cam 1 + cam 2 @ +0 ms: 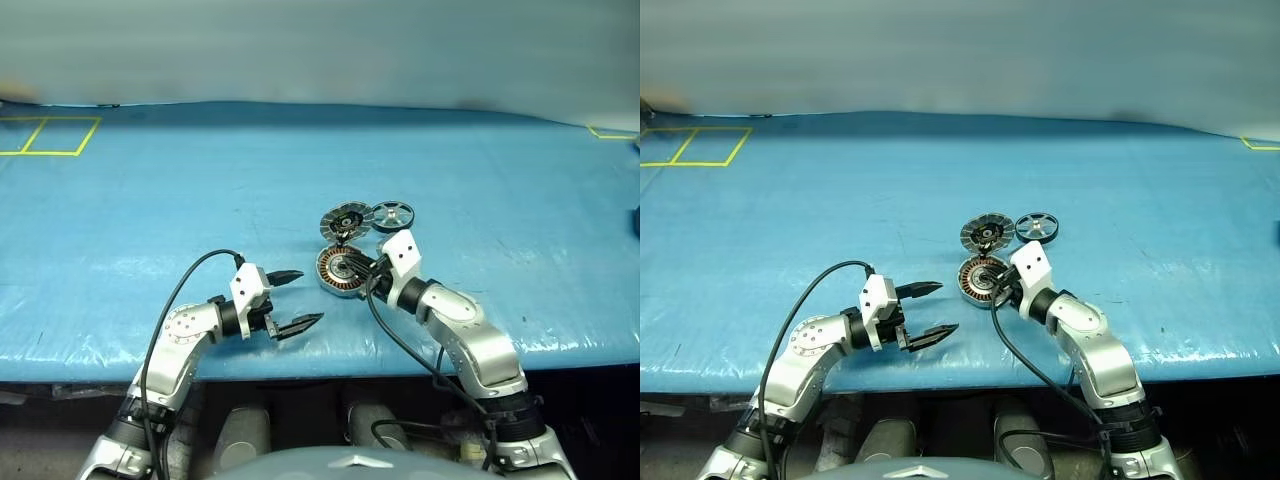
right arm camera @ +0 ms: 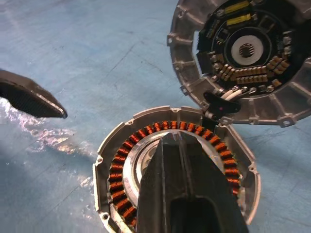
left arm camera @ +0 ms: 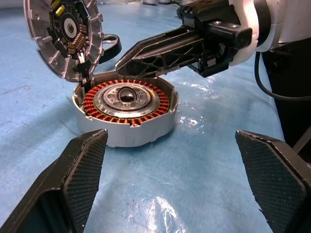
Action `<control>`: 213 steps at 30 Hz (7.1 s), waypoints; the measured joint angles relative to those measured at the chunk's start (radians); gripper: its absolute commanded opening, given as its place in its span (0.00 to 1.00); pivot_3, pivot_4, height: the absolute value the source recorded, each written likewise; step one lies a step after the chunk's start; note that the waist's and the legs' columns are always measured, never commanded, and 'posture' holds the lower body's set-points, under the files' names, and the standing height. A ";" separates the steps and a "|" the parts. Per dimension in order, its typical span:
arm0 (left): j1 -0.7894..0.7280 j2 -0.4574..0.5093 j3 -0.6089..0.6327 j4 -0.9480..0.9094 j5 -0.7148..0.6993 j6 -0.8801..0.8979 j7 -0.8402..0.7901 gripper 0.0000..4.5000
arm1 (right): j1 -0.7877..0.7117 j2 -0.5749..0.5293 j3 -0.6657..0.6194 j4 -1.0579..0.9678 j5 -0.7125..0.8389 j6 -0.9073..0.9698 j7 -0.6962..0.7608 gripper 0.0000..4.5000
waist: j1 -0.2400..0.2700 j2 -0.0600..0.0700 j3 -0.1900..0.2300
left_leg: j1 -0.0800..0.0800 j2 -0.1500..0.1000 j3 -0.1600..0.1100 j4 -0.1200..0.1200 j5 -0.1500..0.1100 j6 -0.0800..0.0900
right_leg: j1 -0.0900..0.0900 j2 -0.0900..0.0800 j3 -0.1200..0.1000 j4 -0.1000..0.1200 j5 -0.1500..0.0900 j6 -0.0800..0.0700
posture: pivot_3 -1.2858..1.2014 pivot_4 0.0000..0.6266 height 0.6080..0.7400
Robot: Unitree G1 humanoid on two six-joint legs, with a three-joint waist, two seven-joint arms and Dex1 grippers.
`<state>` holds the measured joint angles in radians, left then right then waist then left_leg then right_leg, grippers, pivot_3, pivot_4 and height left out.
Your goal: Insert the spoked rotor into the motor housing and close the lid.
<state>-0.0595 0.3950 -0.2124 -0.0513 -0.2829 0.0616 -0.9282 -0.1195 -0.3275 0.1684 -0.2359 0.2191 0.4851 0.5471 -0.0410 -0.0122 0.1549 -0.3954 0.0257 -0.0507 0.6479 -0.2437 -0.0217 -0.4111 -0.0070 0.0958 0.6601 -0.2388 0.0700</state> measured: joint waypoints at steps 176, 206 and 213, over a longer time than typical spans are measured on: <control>0.180 -0.036 0.026 -0.047 0.031 -0.047 0.163 1.00 | -0.845 -0.226 0.273 1.104 -0.656 -0.506 0.349 0.40 | -0.025 0.005 0.003 | 0.002 -0.001 0.003 0.001 -0.003 0.006 | 0.001 -0.002 0.002 0.000 0.004 -0.005 | 0.52 0.24 1.00; 0.156 -0.030 0.009 -0.111 0.023 -0.056 0.121 1.00 | 0.083 -0.177 -0.279 -0.226 -0.165 0.053 0.279 0.39 | -0.002 0.006 0.003 | 0.001 0.000 0.003 0.004 -0.003 0.006 | 0.001 0.000 0.003 0.002 0.000 0.001 | 0.52 0.24 1.00; 0.103 -0.014 0.016 -0.111 0.007 -0.052 0.111 1.00 | 0.057 -0.127 -0.222 -0.339 -0.067 0.115 0.202 0.39 | -0.002 0.006 0.003 | 0.001 0.000 0.004 0.005 -0.003 0.006 | 0.001 0.000 0.003 0.001 0.000 0.001 | 0.52 0.24 1.00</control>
<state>0.0434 0.3814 -0.1968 -0.1624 -0.2759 0.0101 -0.8175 -0.0622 -0.4546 -0.0535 -0.5749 0.1520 0.6002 0.7496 -0.0434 -0.0065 0.1582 -0.3945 0.0252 -0.0472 0.6532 -0.2470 -0.0160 -0.4097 -0.0072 0.0990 0.6611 -0.2384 0.0714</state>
